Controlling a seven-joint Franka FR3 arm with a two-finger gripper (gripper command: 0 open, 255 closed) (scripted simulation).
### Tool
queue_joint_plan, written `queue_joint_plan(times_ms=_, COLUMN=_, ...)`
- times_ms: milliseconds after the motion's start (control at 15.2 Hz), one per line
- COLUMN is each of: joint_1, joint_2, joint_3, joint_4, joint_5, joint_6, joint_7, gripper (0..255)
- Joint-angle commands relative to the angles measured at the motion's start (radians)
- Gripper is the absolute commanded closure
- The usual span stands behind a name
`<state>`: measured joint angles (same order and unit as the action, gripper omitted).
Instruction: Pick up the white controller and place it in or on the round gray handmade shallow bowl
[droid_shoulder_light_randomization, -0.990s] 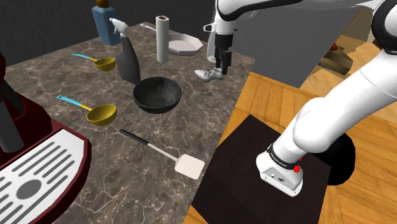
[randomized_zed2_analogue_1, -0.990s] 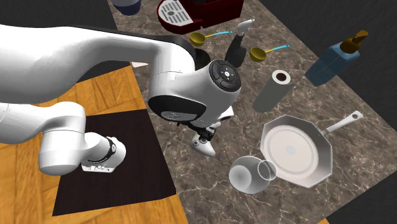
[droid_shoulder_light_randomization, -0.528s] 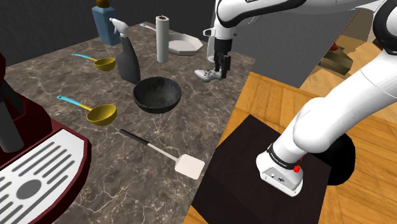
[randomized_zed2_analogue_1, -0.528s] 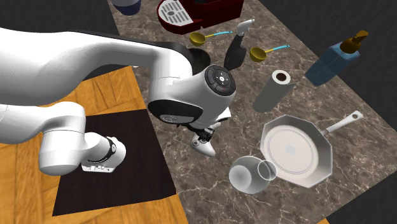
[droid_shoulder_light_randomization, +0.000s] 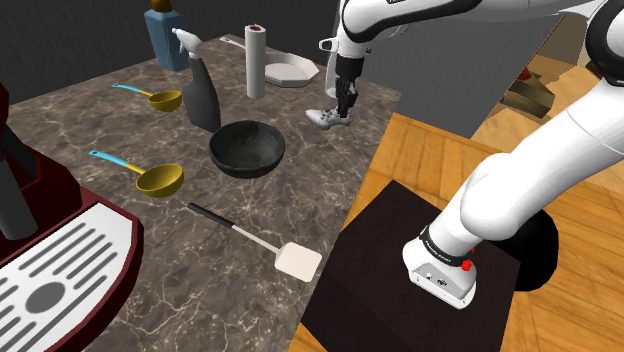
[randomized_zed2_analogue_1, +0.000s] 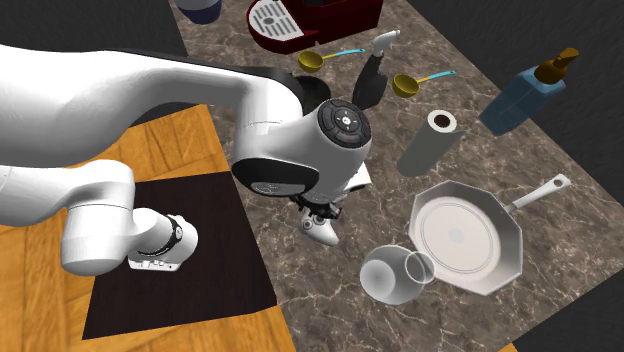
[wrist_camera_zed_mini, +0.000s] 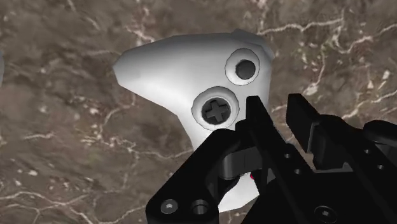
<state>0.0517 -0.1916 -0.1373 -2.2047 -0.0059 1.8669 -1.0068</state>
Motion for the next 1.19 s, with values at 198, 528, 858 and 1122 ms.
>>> queue_joint_plan(times_ms=198, joint_1=0.005, joint_2=0.026, joint_3=0.004, joint_4=0.001, joint_5=0.021, joint_6=-0.071, joint_7=-0.003, gripper=255)
queue_joint_plan(times_ms=528, joint_1=0.006, joint_2=0.129, joint_3=-0.028, joint_4=0.181, joint_5=0.082, joint_6=-0.172, joint_7=-0.125, gripper=0)
queue_joint_plan(times_ms=858, joint_1=-0.021, joint_2=0.365, joint_3=-0.044, joint_4=0.496, joint_5=0.184, joint_6=-0.407, joint_7=-0.306, gripper=0)
queue_joint_plan(times_ms=1122, joint_1=-0.016, joint_2=0.345, joint_3=-0.040, joint_4=0.421, joint_5=0.183, joint_6=-0.351, joint_7=-0.306, gripper=0)
